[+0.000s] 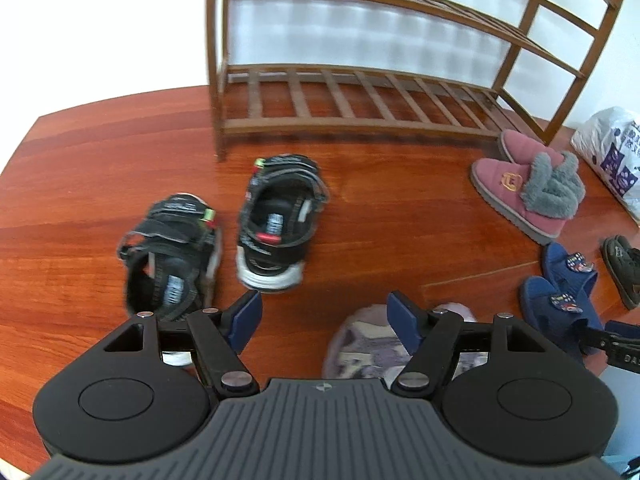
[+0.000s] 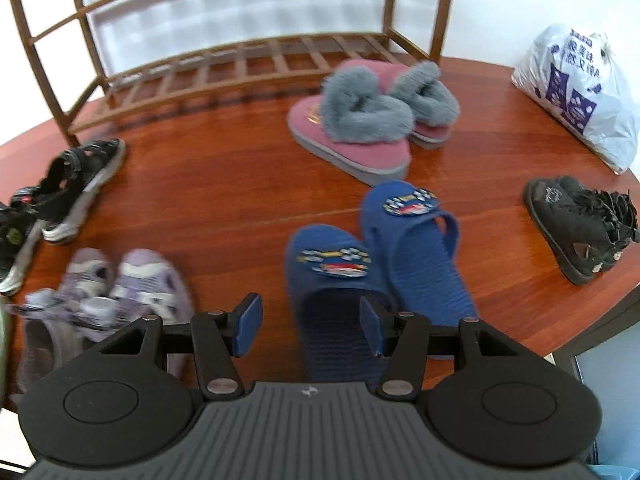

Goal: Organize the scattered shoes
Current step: 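Move the right tool to a blue cartoon slipper and grasp it, then carry the blue slipper with the right tool while the left tool grasps the other slipper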

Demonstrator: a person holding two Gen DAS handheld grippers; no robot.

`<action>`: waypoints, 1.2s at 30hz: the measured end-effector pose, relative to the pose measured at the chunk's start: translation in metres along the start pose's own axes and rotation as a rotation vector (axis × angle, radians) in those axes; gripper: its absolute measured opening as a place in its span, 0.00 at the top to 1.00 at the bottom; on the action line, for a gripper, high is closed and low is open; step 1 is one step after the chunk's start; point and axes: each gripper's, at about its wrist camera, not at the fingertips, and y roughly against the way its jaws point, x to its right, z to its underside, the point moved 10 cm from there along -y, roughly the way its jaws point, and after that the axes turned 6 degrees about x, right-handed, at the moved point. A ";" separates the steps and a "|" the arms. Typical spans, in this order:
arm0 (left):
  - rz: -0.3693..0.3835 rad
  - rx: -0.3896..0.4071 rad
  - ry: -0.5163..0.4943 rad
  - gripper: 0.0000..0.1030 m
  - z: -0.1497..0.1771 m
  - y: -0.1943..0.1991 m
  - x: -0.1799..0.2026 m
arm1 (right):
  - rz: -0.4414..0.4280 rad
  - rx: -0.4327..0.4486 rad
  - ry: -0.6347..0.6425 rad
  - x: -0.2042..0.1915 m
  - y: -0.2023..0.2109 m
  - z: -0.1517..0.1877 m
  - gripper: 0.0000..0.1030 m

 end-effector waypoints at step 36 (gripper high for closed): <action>-0.049 -0.063 -0.037 0.29 0.036 0.000 0.118 | -0.149 -0.062 0.086 0.012 -0.070 0.023 0.23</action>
